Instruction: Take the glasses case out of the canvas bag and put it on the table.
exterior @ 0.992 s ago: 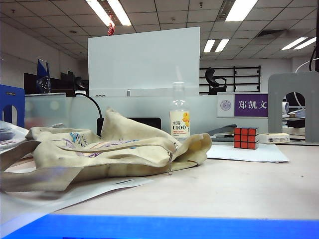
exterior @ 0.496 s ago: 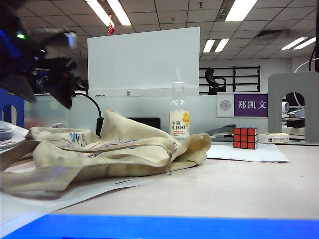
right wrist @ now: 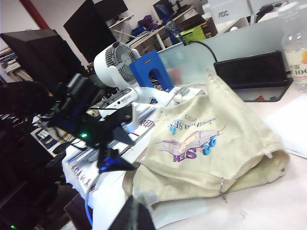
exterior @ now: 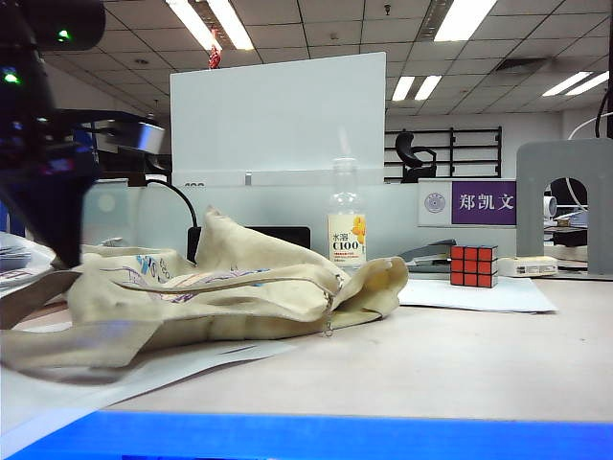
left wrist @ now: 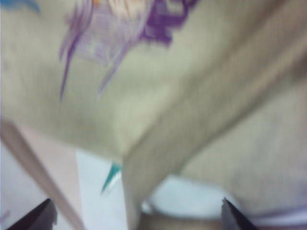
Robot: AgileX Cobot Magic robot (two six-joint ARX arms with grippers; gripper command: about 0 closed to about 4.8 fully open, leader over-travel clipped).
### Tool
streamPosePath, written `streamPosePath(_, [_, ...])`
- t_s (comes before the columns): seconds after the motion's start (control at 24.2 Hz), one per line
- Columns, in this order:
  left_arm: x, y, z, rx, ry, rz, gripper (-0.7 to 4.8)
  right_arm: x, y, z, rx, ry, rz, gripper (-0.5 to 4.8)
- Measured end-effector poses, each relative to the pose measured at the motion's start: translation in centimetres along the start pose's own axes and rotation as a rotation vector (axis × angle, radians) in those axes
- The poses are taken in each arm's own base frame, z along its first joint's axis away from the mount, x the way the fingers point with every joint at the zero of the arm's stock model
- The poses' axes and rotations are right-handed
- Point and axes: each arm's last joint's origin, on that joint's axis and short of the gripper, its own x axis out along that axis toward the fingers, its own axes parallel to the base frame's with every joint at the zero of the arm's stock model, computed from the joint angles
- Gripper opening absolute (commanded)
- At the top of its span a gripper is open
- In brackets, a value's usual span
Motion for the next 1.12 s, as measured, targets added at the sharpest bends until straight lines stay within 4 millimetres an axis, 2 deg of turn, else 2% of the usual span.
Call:
streamPosePath(0.12, [2.4,0.2,0.5,-0.008,0.021,-0.027,4.79,0.0,0.1,0.0,-0.001,0.013,0.022,-0.05])
streamPosePath(0.25, [5.4,0.5,-0.5,-0.06,0.168,-0.074,4.79,0.0,0.1,0.0,-0.001,0.019,0.033,-0.06])
streamPosePath(0.33, [6.3,0.5,-1.1,-0.069,0.247,-0.073,4.7,0.0,0.1,-0.1,0.001,0.023,0.042,-0.06])
streamPosePath(0.37, [6.2,0.6,-1.2,-0.073,0.249,-0.072,2.25,0.0,0.1,-0.1,0.001,0.027,0.049,-0.06])
streamPosePath(0.41, [6.1,0.9,-1.3,-0.081,0.242,-0.066,0.15,0.0,0.2,-0.1,0.0,0.029,0.053,-0.06])
streamPosePath(0.62, [6.0,0.9,-1.2,-0.11,0.218,-0.097,-0.06,0.0,0.2,-0.1,0.001,0.029,0.053,-0.06])
streamPosePath(0.79, [4.1,1.3,0.0,-0.144,0.083,-0.142,-0.06,0.0,0.1,-0.1,0.002,0.029,0.051,-0.06])
streamPosePath(0.95, [-0.4,3.6,3.9,-0.207,-0.114,-0.118,-0.06,0.6,-0.6,-0.3,0.053,0.078,0.014,-0.06])
streamPosePath(0.99, [-1.9,4.1,4.9,-0.256,-0.177,-0.143,-0.06,1.1,-1.2,-0.5,0.072,0.108,-0.015,-0.06])
streamPosePath(1.12, [-4.6,4.8,6.8,-0.389,-0.313,-0.252,-0.06,2.3,-2.7,-0.9,0.085,0.171,-0.075,-0.06])
